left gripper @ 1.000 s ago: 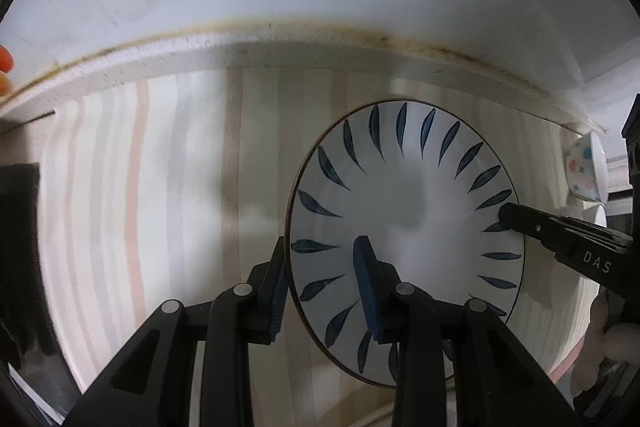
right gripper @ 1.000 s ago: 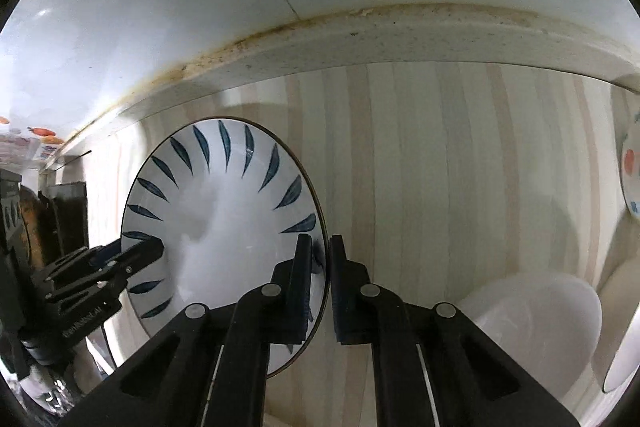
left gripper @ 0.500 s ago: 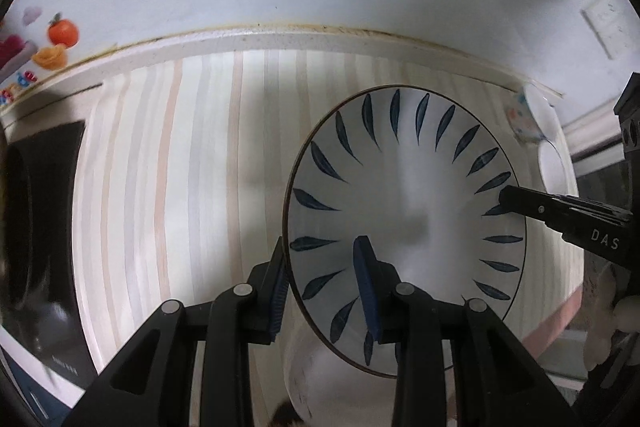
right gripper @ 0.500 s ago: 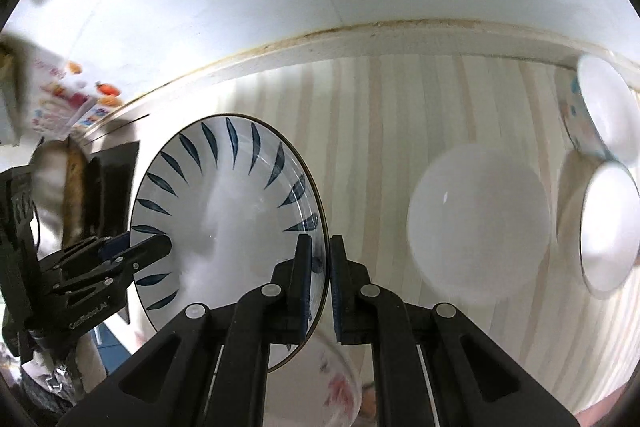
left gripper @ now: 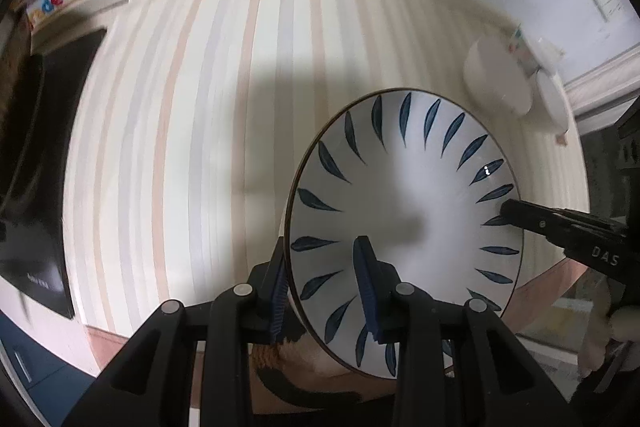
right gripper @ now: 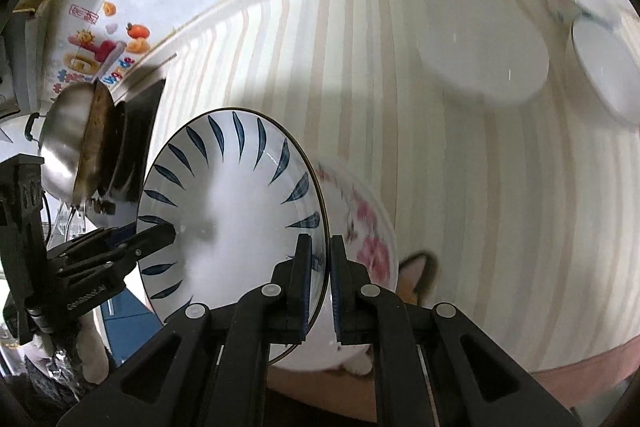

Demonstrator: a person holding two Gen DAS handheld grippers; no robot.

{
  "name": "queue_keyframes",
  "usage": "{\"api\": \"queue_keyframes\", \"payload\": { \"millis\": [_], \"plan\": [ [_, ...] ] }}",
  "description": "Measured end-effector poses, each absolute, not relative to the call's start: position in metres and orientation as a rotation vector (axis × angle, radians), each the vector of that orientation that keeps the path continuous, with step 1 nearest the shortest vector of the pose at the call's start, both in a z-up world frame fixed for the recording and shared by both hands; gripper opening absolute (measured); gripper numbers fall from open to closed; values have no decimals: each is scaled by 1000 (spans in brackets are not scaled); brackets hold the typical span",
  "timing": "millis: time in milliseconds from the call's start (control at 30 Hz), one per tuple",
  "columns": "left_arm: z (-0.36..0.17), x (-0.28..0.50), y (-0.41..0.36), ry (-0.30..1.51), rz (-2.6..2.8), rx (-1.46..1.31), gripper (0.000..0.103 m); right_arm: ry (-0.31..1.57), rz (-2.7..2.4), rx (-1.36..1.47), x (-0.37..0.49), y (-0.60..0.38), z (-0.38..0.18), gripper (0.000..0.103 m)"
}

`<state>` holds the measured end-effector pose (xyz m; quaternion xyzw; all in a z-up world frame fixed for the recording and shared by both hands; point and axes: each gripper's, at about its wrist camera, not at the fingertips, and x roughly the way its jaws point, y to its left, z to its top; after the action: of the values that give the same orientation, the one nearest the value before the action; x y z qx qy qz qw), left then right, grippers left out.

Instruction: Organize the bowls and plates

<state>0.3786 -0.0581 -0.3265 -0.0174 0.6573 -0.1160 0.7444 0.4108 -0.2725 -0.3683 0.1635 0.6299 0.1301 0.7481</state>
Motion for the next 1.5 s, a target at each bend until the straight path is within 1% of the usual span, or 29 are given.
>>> {"api": "queue_keyframes", "payload": {
  "millis": [200, 433, 633, 1133, 1200, 1500],
  "plan": [
    [-358, 372, -61, 1493, -220, -30, 29, 1419, 282, 335, 395, -264, -400, 10],
    [-361, 377, -75, 1456, -205, 37, 28, 1440, 263, 313, 389, -263, -418, 10],
    [-363, 379, -85, 1442, -203, 86, 29, 1444, 252, 306, 385, -270, -420, 10],
    [-378, 381, -87, 1462, -192, 88, 30, 1450, 218, 329, 380, -278, -424, 10],
    [-378, 378, -89, 1462, -187, 97, 30, 1452, 214, 347, 380, -280, -424, 13],
    [-380, 369, -98, 1440, -148, 138, 29, 1451, 195, 359, 378, -285, -417, 15]
  ]
}}
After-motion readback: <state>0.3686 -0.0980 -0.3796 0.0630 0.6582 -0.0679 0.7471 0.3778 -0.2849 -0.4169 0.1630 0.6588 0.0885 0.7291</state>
